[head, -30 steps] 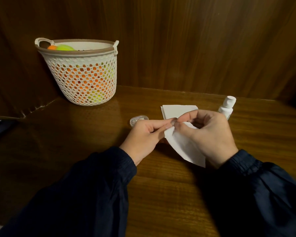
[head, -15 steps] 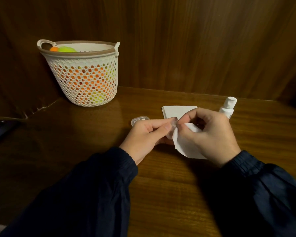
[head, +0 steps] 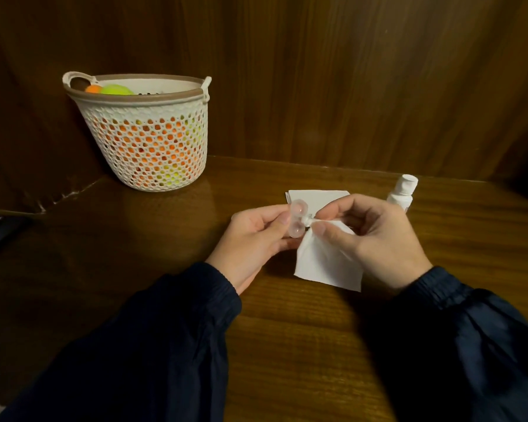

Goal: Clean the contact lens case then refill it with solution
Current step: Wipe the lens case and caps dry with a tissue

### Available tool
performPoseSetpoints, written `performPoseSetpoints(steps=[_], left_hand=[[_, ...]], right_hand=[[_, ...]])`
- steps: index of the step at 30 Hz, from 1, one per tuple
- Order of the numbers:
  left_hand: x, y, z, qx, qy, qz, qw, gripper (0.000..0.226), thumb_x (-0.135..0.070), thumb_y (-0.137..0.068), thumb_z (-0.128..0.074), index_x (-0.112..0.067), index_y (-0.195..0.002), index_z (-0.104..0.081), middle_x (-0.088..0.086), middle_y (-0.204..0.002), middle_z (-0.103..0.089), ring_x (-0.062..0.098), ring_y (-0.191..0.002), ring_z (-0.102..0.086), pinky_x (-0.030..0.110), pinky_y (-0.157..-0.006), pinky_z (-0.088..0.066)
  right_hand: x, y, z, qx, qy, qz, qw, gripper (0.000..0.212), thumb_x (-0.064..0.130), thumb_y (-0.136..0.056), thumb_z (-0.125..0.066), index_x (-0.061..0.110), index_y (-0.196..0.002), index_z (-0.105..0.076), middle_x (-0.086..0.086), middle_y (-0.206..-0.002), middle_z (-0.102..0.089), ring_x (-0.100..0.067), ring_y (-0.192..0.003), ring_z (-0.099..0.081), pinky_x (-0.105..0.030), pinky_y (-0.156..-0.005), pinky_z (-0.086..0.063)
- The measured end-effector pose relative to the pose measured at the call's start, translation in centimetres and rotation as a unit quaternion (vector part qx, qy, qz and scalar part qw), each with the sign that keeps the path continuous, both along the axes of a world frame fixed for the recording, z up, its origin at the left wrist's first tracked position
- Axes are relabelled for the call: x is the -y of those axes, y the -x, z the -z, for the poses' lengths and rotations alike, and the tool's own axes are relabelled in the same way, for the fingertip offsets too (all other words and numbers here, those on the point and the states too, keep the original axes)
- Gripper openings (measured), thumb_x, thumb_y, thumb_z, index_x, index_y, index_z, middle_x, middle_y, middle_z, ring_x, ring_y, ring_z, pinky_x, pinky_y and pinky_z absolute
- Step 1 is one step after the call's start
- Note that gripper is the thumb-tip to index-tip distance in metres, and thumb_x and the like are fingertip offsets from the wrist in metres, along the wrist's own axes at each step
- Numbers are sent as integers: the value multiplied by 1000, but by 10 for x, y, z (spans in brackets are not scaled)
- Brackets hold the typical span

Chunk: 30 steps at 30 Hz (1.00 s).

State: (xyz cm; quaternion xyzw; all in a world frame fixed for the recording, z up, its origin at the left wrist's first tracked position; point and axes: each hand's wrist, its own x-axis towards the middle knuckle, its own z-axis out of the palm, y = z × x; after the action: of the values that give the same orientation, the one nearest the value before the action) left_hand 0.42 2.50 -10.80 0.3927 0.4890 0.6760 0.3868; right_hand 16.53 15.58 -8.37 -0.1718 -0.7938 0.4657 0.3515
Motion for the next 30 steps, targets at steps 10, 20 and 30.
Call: performPoseSetpoints(steps=[10,20,30], left_hand=[[3,-3,-1,-20,-14,2,1000,28,-15,-107,-56,-14,-128,-75,7,-126,-78,22,-121,-73,29,-93,-61],[2,-2,3,-44,1,-1,999,32,-9,-107,-55,-5,-135,-70,8,-128,-77,26,-123,-72,42,-104,-59],[3,-2,3,-45,0,25,999,33,-10,-108,-53,-5,-137,-68,7,-129,-76,26,-124,-71,42,-106,-58]], right_hand=[[5,2,3,33,-7,31,999,9,30,-85,-88,25,-88,-81,10,-88,-81,-5,-84,-75,-18,-76,-60],[6,2,4,70,-24,26,997,6,26,-91,-80,24,-91,-86,8,-89,-83,-19,-88,-78,-47,-87,-64],[0,3,7,45,87,-5,995,4,17,-88,-84,19,-87,-87,-6,-91,-83,-35,-96,-78,-57,-98,-60]])
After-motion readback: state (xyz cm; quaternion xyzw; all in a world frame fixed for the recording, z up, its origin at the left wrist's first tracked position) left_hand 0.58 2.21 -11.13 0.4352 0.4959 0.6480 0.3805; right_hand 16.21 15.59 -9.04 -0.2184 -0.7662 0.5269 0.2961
